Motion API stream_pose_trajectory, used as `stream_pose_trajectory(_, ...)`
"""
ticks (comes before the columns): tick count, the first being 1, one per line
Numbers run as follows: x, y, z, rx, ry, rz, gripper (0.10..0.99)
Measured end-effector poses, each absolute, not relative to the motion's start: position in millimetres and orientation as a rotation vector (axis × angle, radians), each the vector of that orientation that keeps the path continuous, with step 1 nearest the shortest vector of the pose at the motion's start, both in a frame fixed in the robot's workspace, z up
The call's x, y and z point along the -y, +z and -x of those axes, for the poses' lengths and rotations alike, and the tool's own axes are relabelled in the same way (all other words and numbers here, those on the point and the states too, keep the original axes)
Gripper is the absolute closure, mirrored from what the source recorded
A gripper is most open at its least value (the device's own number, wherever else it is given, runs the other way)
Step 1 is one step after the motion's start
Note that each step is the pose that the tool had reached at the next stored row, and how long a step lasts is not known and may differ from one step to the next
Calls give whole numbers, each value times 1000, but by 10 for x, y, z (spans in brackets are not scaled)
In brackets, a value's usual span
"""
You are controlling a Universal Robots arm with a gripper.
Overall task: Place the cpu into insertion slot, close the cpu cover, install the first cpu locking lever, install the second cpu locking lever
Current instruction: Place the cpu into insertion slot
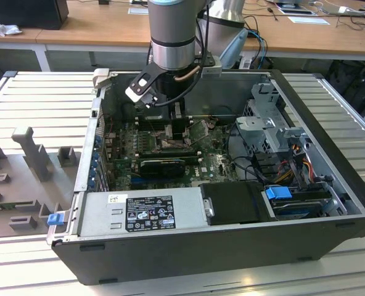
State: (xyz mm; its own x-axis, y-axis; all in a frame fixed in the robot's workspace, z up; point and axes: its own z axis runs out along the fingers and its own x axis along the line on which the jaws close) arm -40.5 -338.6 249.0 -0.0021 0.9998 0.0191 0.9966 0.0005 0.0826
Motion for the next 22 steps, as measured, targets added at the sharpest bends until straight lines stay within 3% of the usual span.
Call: stream_pose_trajectory(22,3212,2174,451,-2203,117,-2179,557)
